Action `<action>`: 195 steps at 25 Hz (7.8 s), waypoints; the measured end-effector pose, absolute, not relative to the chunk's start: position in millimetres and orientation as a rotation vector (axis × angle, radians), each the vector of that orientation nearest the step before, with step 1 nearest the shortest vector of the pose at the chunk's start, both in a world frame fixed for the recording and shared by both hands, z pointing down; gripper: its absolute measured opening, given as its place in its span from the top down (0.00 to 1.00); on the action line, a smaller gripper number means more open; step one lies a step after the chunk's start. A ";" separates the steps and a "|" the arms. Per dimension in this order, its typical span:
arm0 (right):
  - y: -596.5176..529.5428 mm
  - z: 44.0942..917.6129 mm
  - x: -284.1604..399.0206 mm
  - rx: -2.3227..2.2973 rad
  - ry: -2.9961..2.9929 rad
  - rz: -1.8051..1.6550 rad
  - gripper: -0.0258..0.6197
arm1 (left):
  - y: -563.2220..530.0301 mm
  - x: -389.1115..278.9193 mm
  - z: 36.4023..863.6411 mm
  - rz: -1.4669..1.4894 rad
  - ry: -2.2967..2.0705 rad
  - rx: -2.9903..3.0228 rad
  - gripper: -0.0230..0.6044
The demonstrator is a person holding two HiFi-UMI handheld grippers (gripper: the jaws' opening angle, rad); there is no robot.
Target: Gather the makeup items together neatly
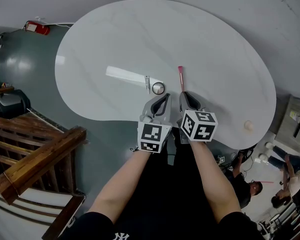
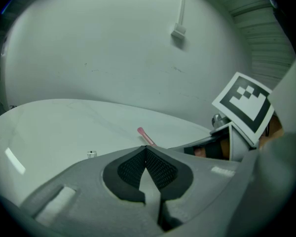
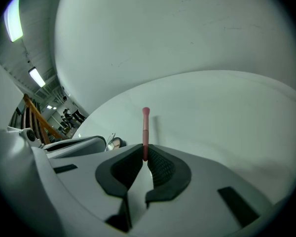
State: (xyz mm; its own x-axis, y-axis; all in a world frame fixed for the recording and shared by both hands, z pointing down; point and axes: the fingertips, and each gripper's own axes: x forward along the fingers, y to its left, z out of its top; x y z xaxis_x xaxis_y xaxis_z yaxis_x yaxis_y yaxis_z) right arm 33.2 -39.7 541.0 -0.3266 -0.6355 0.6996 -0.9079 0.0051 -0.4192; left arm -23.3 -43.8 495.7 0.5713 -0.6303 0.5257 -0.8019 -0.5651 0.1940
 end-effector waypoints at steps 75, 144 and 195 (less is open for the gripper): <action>30.6 493.4 120.2 1.830 -1.974 1.092 0.93 | 14.3 95.6 469.5 0.561 -0.842 2.552 0.95; 119.7 511.3 321.5 2.028 -1.595 0.937 0.77 | 78.9 238.9 497.1 0.651 -0.569 2.609 0.95; -62.4 497.2 17.5 1.418 -2.072 0.702 0.77 | -50.2 -42.5 475.5 0.441 -1.225 2.334 0.95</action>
